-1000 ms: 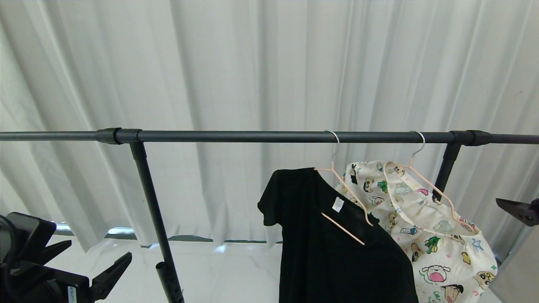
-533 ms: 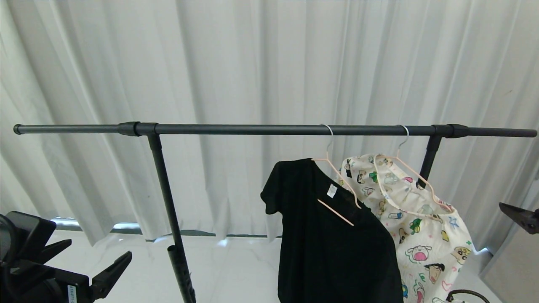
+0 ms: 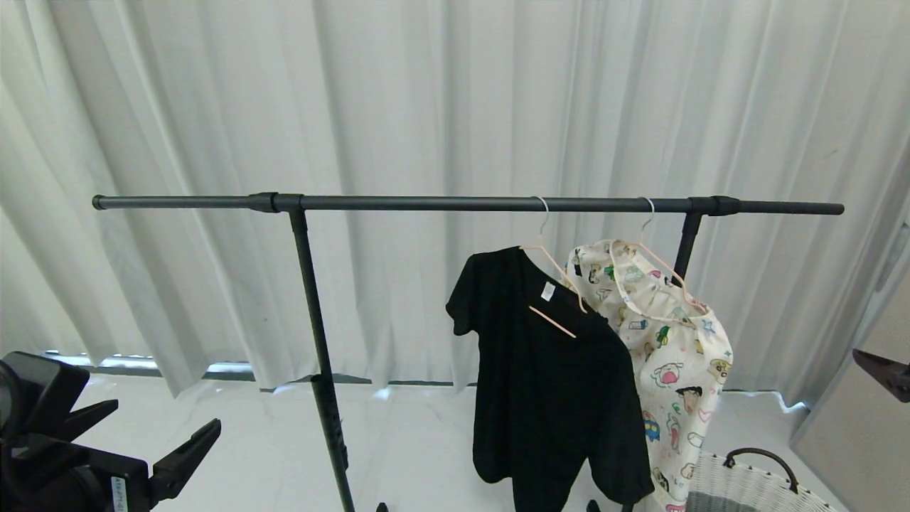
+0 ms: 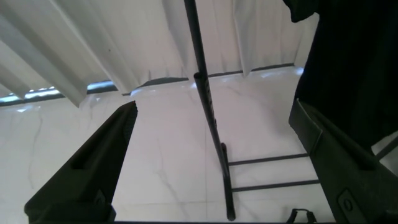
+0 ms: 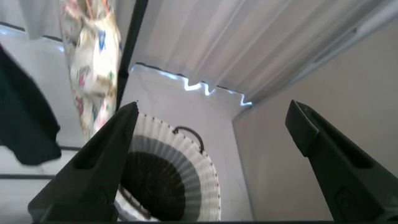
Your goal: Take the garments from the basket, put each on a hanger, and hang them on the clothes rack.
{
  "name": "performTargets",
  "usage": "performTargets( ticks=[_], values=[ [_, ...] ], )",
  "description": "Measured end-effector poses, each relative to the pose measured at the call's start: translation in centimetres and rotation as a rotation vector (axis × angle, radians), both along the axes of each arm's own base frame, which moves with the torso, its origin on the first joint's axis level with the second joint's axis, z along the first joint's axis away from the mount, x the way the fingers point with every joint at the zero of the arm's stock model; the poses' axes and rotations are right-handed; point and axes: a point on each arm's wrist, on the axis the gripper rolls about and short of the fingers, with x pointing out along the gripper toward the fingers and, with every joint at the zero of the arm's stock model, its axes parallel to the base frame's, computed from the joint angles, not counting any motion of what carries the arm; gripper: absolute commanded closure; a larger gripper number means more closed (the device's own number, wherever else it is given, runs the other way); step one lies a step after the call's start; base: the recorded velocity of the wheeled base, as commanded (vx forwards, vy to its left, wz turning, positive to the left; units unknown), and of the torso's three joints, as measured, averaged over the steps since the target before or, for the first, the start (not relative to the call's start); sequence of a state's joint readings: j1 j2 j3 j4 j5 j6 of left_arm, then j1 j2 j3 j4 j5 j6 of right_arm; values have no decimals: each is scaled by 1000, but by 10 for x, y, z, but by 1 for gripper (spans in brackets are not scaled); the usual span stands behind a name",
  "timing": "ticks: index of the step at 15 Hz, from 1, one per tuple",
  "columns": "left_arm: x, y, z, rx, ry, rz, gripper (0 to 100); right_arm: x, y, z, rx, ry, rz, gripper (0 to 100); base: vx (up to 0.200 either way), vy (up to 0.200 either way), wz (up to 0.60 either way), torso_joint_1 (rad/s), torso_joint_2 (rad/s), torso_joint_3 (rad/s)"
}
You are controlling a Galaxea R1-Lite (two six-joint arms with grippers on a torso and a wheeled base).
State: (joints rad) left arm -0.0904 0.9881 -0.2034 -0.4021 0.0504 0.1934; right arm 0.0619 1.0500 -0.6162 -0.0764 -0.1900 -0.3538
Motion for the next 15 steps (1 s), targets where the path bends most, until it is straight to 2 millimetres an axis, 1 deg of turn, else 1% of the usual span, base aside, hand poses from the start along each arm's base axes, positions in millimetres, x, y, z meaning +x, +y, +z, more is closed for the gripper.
performTargets(
  ticks=[2, 6, 9, 11, 15],
  values=[
    [0, 0, 0, 0, -3, -1, 0, -3, -1, 0, 0, -4, -3, 0, -200, 0, 0, 2, 7, -2],
    [-2, 0, 0, 1, -10, 1, 0, -9, -2, -1, -8, -14, -21, 0, 0, 0, 0, 0, 0, 0],
    [-8, 1, 0, 0, -26, 11, 0, -17, -2, -7, -10, -10, -25, 0, 0, 0, 0, -142, 351, 183],
    [-18, 3, -2, -3, -58, 31, 0, -26, -3, -12, -10, -11, -27, 0, 0, 0, 0, -219, 491, 266],
    [-56, 8, -17, 3, -164, 103, 0, -52, -7, -31, -9, -19, -55, 0, 0, 0, 0, -221, 508, 283]
  ],
)
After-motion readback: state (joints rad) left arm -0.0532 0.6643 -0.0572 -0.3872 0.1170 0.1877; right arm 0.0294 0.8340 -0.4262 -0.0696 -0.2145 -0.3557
